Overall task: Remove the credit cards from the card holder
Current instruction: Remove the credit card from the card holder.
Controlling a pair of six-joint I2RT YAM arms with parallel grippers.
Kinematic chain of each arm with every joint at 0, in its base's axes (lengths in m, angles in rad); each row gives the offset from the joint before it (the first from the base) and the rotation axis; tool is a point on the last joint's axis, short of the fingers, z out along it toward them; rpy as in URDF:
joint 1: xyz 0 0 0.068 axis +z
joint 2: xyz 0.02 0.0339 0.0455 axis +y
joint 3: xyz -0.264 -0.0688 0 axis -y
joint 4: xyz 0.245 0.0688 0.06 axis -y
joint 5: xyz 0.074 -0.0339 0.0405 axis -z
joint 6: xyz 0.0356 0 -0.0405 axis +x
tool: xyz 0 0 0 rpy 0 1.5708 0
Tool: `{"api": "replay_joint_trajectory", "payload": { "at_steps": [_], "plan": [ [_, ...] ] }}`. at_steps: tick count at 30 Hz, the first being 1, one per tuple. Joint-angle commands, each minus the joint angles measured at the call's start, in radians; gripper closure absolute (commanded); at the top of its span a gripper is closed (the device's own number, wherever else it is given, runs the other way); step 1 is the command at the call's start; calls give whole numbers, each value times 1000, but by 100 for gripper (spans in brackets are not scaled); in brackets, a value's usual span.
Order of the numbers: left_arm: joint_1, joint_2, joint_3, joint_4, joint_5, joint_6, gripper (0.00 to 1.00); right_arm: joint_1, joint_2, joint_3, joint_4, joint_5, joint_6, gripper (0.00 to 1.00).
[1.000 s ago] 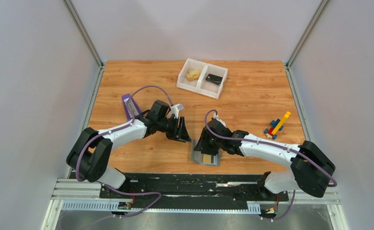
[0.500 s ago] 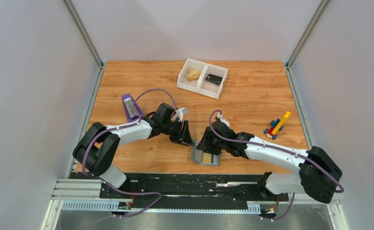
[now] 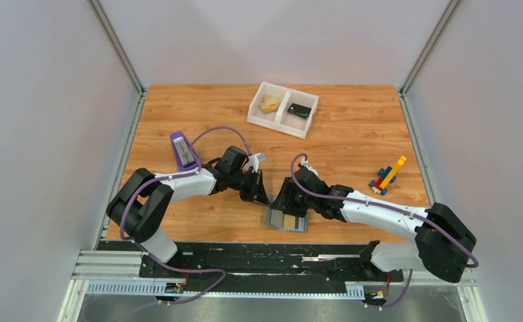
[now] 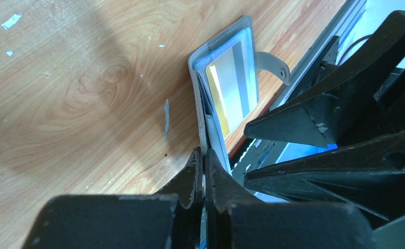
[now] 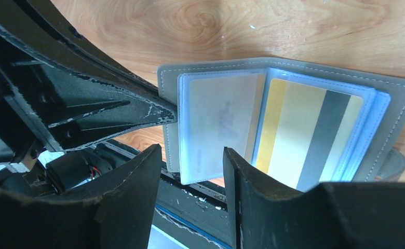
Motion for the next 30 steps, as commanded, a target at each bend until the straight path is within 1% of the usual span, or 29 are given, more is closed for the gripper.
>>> {"api": "replay_joint_trajectory", "payload": {
  "at_steps": [1, 5, 10, 13, 18, 22, 24, 26, 30],
  "plan": [
    [-8, -34, 24, 33, 12, -10, 100, 5, 30, 24, 47, -32, -10, 51],
    [-9, -49, 24, 20, 6, -13, 100, 5, 52, 25, 46, -32, -11, 51],
    [-10, -49, 25, 5, 2, -4, 100, 5, 61, 9, 34, -21, -10, 57],
    [-9, -46, 30, -13, -10, 10, 100, 5, 39, -2, 16, -9, -3, 59],
    [-10, -33, 50, -75, -59, 61, 100, 2, -40, -44, -2, 3, 1, 57],
    [-10, -27, 54, -95, -80, 79, 100, 1, -107, -93, -10, 2, 7, 55],
    [-9, -23, 58, -100, -85, 82, 100, 0, -134, -111, -11, 37, 9, 54],
    [-9, -20, 63, -105, -86, 86, 100, 0, -157, -123, -11, 45, 5, 52],
    [-9, -15, 70, -113, -93, 91, 100, -7, -174, -142, -11, 49, -1, 52]
  ]
}}
